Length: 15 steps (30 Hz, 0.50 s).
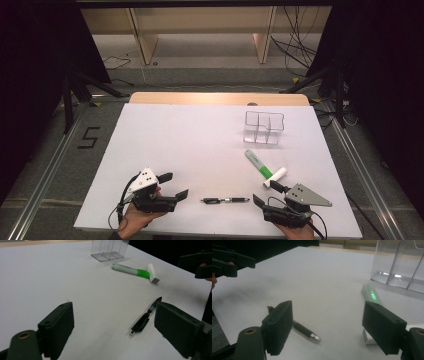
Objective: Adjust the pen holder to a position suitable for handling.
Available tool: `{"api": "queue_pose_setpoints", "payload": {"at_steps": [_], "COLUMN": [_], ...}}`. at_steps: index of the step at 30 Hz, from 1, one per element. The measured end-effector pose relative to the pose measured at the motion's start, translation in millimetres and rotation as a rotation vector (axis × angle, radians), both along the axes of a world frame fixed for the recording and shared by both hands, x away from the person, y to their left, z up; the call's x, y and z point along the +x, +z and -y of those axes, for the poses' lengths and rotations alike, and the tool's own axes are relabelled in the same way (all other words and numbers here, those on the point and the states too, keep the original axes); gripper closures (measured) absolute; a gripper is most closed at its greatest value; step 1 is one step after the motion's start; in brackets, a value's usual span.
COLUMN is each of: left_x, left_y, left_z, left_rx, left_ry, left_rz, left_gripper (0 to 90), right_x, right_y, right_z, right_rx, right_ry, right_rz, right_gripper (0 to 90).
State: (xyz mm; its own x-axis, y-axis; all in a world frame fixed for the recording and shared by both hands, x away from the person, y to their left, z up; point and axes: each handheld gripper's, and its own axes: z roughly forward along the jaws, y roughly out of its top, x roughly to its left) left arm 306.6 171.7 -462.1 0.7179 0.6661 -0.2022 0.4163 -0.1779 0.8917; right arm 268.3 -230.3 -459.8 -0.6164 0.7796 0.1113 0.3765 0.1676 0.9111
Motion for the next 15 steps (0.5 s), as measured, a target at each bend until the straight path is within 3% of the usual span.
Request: {"api": "queue_pose_setpoints", "payload": {"at_steps": [15], "left_x": [0.9], "left_y": [-0.7], "left_z": [-0.4], "left_rx": [0.001], "left_ry": [0.009], "left_rz": [0.0], "left_gripper": [16.0], "right_x": [10.2], "right_y": [11.2], "right_z": [6.4], "right_rx": [-0.015], "right_ry": [-0.038], "right_rz": [0.029], "right_gripper": [27.8]}}
